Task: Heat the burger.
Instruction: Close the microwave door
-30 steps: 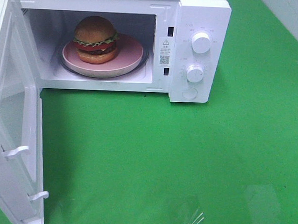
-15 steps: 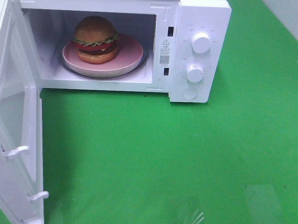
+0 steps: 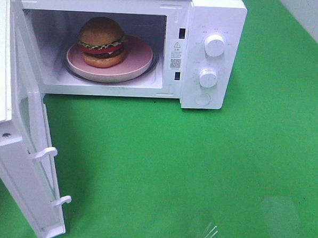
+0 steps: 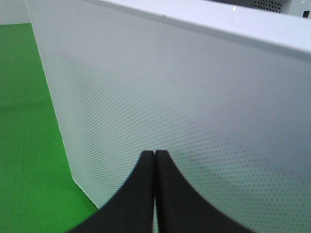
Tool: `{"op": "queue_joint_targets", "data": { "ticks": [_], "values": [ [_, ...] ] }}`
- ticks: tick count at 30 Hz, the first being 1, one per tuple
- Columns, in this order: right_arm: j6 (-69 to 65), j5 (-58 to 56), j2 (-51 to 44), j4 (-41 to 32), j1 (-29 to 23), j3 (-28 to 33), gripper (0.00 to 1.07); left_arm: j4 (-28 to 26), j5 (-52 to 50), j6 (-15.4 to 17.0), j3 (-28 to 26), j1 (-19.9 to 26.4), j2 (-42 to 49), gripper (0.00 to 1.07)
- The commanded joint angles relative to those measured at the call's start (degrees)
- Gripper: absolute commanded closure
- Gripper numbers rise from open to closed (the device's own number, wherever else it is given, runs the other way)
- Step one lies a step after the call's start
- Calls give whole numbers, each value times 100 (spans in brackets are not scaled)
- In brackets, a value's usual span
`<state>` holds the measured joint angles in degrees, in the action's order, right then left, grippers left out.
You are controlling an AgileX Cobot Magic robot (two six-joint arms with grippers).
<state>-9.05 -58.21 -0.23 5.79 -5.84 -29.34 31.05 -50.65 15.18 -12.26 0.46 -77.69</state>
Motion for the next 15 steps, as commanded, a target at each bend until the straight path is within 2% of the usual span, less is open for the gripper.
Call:
{"op": "queue_joint_targets", "data": {
  "ticks": [1, 4, 6, 7, 8, 9, 11, 12, 13, 14, 15],
  "values": [
    [69, 63, -155, -23, 40, 23, 32, 29, -521, 63, -74, -6, -378, 107],
    [69, 63, -155, -23, 40, 23, 32, 17, -590, 52, -126, -80, -527, 107],
    [69, 63, -155, -23, 40, 23, 32, -86, -567, -29, -304, -395, -751, 107],
    [69, 63, -155, -23, 40, 23, 32, -86, -567, -29, -304, -395, -751, 107],
    [69, 63, -155, -23, 40, 23, 32, -292, -567, -109, -413, -647, -900, 107],
    [69, 63, -155, -23, 40, 23, 32, -292, -567, -109, -413, -647, -900, 107],
    [69, 63, -155, -23, 40, 23, 32, -905, -579, -115, -539, -1008, -1106, 107],
    [69, 63, -155, -23, 40, 23, 32, -905, -579, -115, -539, -1008, -1106, 107],
    [69, 63, -155, -23, 40, 23, 32, -1295, -573, -120, -630, -1209, -1238, 107],
    [69, 63, -155, -23, 40, 23, 32, -1295, -573, -120, -630, -1209, -1238, 107],
    [69, 63, -155, -23, 40, 23, 32, -1581, -567, -143, -728, -1392, -1352, 107]
  ]
}}
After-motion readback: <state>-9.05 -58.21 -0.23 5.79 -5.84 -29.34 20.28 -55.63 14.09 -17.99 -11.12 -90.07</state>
